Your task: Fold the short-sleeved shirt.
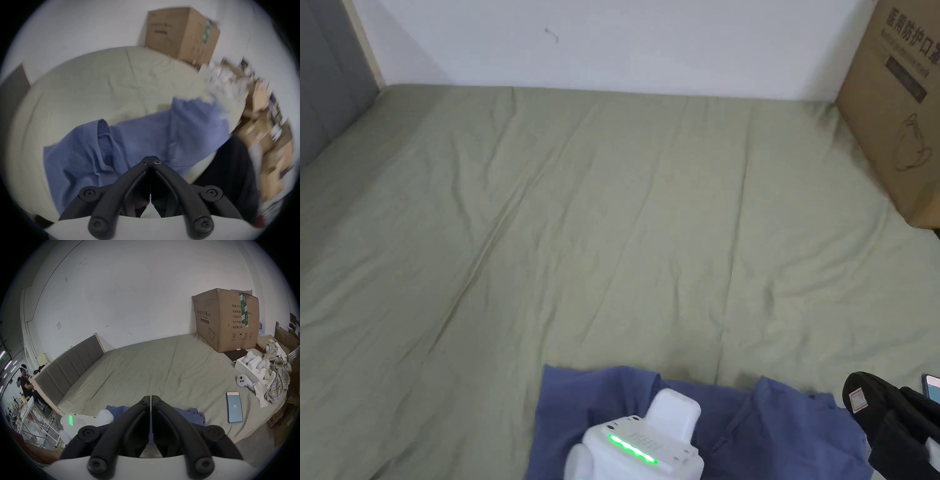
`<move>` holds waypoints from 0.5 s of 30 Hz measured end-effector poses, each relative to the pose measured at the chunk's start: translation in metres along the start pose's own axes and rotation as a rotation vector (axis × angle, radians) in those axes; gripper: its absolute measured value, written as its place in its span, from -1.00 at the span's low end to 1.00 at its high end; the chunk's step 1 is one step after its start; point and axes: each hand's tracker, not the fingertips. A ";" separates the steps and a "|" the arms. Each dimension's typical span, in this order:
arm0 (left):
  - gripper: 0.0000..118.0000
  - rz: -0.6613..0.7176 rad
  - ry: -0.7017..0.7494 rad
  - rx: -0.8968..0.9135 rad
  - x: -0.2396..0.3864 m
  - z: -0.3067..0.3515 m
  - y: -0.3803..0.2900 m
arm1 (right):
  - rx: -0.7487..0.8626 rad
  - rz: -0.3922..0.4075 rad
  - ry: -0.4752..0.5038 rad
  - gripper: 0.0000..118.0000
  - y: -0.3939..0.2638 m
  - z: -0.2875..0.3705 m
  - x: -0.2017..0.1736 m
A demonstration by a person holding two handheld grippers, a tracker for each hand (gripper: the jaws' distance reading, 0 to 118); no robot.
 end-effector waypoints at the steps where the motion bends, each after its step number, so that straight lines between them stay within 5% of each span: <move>1: -1.00 0.103 -0.063 0.051 -0.007 0.018 0.007 | 0.002 -0.001 0.000 -0.97 0.000 0.000 0.000; 4: -1.00 0.213 -0.107 0.247 -0.041 0.092 0.030 | 0.024 0.011 -0.001 -0.97 0.002 0.001 -0.003; 9: -1.00 0.108 0.129 0.552 -0.087 0.224 0.052 | 0.088 0.085 -0.006 -0.97 0.009 -0.001 -0.014; 15: -1.00 -0.001 0.384 0.569 -0.119 0.277 0.038 | 0.099 0.073 0.008 -0.97 0.013 -0.010 -0.020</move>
